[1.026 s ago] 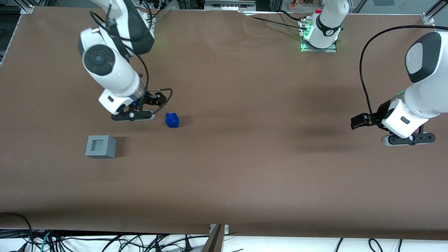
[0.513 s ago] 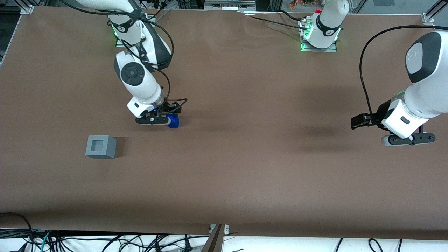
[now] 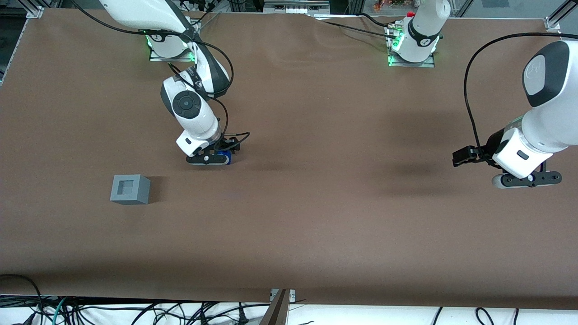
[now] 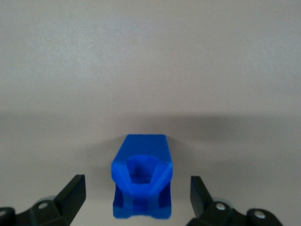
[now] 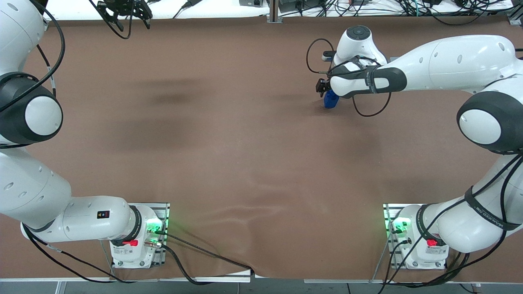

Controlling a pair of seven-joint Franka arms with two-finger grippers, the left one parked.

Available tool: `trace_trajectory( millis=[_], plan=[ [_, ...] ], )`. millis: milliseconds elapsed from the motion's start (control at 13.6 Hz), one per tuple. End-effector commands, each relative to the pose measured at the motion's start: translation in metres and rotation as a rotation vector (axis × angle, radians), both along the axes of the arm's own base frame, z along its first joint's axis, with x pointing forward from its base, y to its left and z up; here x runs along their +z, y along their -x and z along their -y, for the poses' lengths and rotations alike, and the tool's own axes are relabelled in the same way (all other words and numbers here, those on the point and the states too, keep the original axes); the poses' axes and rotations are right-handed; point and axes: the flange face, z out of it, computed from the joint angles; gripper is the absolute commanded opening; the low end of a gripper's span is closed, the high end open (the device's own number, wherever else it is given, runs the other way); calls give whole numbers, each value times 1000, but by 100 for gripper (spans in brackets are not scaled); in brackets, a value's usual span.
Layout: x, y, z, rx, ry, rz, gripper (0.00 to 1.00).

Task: Insert blue part into gray base with right arm
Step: 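Close the right gripper on the blue block and lift it, then carry the blue block with the right gripper over the gray base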

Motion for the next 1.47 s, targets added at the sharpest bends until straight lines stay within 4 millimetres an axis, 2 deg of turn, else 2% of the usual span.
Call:
trace_trajectory(
  millis=[0, 73, 220, 366, 440, 586, 733, 880, 1099, 1173, 1246, 1393],
  plan=[
    [-4, -1, -1, -4, -3, 32, 89],
    [-5, -1, 0, -5, -3, 32, 79],
    [-6, -1, 0, -5, -2, 30, 37],
    [-9, -1, 1, 1, 5, 27, 15],
    [-8, -1, 0, 7, 6, 27, 12],
    [5, -6, 2, 18, 6, 37, 12],
    [40, -21, 7, 5, 30, 27, 12],
    [79, -47, 26, 19, 74, -8, 12],
    [125, -85, 77, 19, 107, 7, 12],
    [137, -99, 104, 19, 121, 19, 12],
    [144, -111, 132, 45, 132, 24, 12],
    [147, -124, 188, 86, 137, 18, 13]
  ],
)
